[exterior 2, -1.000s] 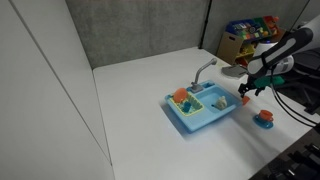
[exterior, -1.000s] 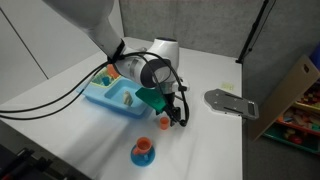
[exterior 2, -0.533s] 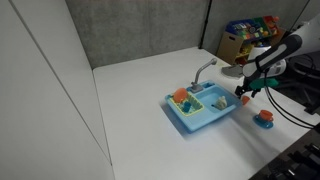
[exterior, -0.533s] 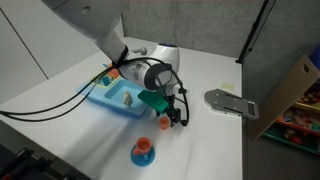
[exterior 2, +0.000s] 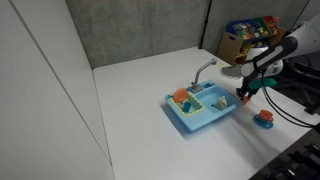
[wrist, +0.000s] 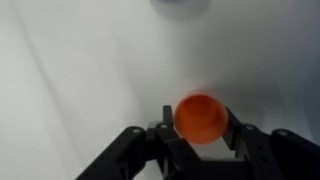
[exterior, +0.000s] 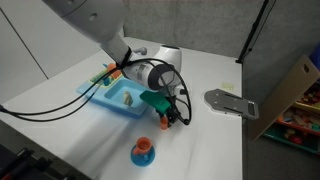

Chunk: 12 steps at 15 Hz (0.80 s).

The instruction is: Pick up the orange cup and put it in the sink

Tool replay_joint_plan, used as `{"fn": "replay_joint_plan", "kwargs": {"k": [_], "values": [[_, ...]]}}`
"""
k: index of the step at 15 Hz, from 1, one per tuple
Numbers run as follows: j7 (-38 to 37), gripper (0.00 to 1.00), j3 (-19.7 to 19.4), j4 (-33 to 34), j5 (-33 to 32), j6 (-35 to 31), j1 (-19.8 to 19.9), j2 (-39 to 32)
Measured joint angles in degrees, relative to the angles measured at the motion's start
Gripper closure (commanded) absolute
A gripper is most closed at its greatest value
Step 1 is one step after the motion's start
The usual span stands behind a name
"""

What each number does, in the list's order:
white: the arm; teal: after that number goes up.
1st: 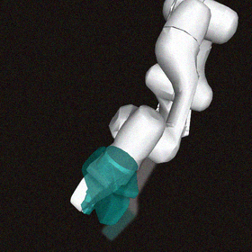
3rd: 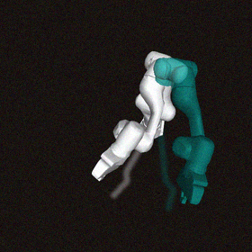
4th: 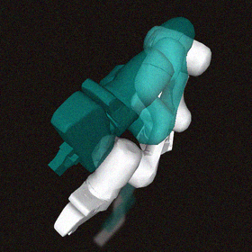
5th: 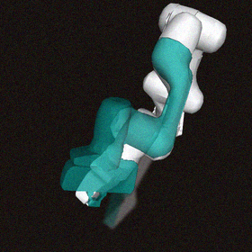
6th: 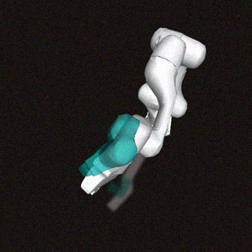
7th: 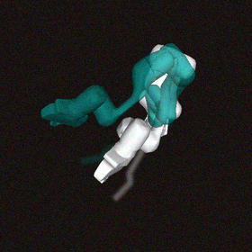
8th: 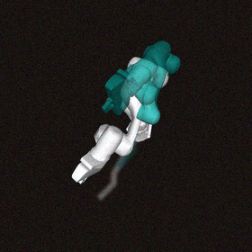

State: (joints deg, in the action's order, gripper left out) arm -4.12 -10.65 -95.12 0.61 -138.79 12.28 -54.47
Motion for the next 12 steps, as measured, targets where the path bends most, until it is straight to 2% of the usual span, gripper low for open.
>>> {"fn": "replay_joint_plan", "kwargs": {"k": [1, 6, 12], "values": [[0.0, 0.83, 0.0, 0.2, 0.0, 0.4, 0.0, 0.0], [0.0, 0.83, 0.0, 1.1, 0.0, 2.7, -0.1, 0.9], [0.1, 0.83, 0.0, 0.5, -0.1, 4.9, -0.3, 5.4]]}}
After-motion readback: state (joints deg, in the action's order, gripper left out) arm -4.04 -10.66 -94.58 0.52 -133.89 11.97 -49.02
